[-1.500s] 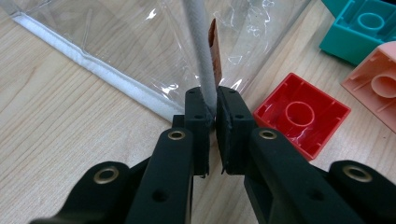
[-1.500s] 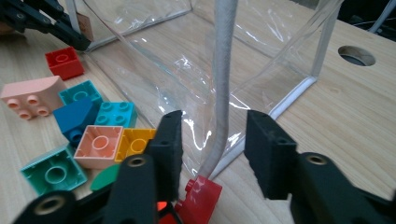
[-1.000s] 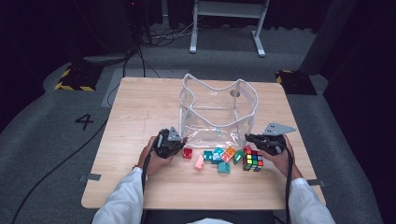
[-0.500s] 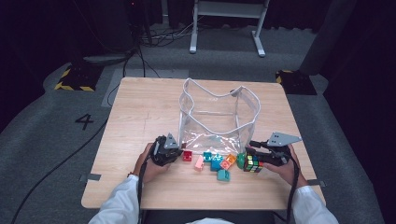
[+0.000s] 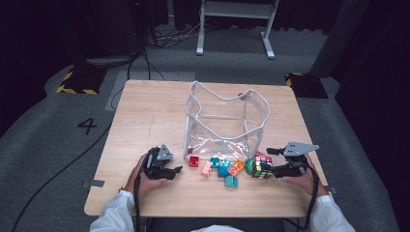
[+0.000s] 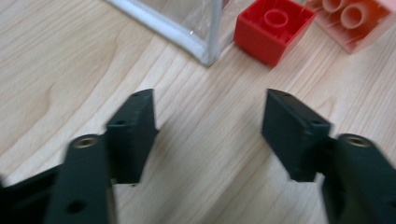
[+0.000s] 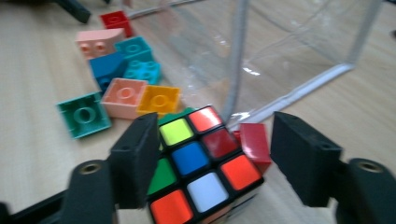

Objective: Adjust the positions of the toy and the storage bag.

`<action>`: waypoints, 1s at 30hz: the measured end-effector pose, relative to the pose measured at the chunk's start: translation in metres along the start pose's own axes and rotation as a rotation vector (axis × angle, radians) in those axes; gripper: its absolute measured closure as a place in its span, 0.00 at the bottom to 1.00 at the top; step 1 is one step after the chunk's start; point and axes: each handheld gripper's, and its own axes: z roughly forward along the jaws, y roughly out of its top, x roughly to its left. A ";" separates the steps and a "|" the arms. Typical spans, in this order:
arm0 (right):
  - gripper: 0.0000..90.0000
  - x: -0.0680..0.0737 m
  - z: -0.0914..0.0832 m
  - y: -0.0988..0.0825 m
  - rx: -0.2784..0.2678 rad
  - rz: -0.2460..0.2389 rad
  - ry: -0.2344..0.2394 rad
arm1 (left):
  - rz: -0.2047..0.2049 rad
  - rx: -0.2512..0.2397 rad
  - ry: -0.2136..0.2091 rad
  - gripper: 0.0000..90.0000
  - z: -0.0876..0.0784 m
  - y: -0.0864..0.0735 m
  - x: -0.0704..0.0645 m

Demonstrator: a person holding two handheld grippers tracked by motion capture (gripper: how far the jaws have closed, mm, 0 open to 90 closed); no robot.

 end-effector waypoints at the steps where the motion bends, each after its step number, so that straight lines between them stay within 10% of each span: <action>1: 0.42 0.000 -0.001 0.000 -0.001 -0.012 0.024 | -0.014 0.000 0.019 0.32 0.000 -0.001 0.001; 20: 0.26 0.003 0.003 -0.009 0.067 -0.086 0.017 | -0.037 -0.005 0.009 0.15 0.002 -0.005 0.005; 30: 0.36 0.013 0.003 -0.019 0.091 -0.087 0.038 | -0.046 -0.004 0.014 0.15 0.002 -0.005 0.004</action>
